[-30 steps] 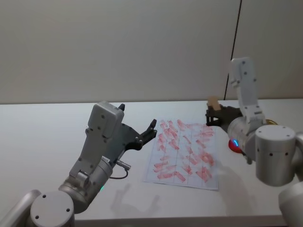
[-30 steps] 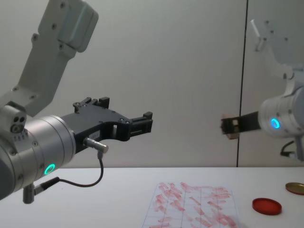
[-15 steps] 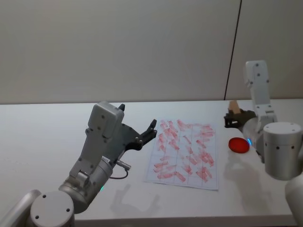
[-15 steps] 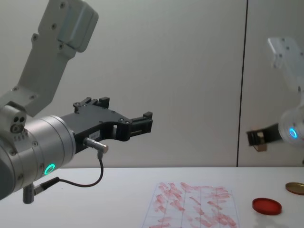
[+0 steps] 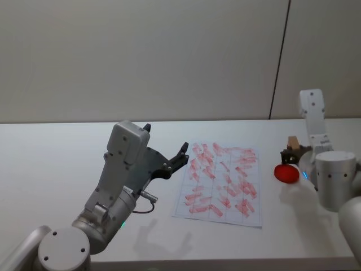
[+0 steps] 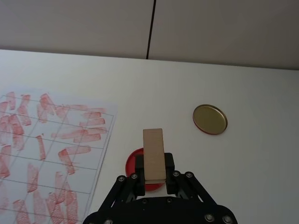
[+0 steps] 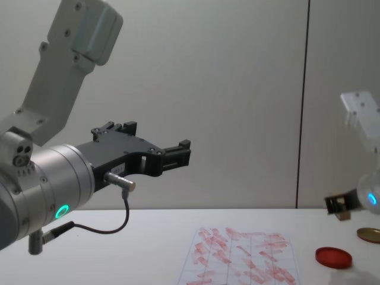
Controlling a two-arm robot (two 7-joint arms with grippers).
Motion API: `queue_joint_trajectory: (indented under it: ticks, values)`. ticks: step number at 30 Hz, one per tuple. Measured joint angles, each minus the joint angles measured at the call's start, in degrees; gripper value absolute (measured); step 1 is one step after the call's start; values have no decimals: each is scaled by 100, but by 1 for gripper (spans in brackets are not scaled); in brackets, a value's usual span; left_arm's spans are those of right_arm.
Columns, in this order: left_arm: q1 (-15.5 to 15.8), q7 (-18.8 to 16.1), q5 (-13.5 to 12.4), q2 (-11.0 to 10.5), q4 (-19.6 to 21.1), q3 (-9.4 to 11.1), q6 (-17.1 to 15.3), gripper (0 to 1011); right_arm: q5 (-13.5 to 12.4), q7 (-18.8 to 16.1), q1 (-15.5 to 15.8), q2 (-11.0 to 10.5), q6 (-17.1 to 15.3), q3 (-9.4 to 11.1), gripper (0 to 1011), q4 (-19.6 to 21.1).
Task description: Use the one hand to pick up the stamp and affix it onto the A4 paper.
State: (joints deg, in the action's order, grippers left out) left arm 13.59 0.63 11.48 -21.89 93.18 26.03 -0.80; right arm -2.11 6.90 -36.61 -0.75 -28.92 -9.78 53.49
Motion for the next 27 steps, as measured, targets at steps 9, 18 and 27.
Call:
queue_joint_trajectory:
  ticks: [9,18,27]
  values:
    - [0,0,0,0,0,0,0,993,106,-89,-675,59,627,98,218,-1558]
    - [0,0,0,0,0,0,0,993,181,-208,-1254,116,1158,153,217,-2863]
    - [0,0,0,0,0,0,0,993,198,-417,-1674,171,1604,195,276,-3820]
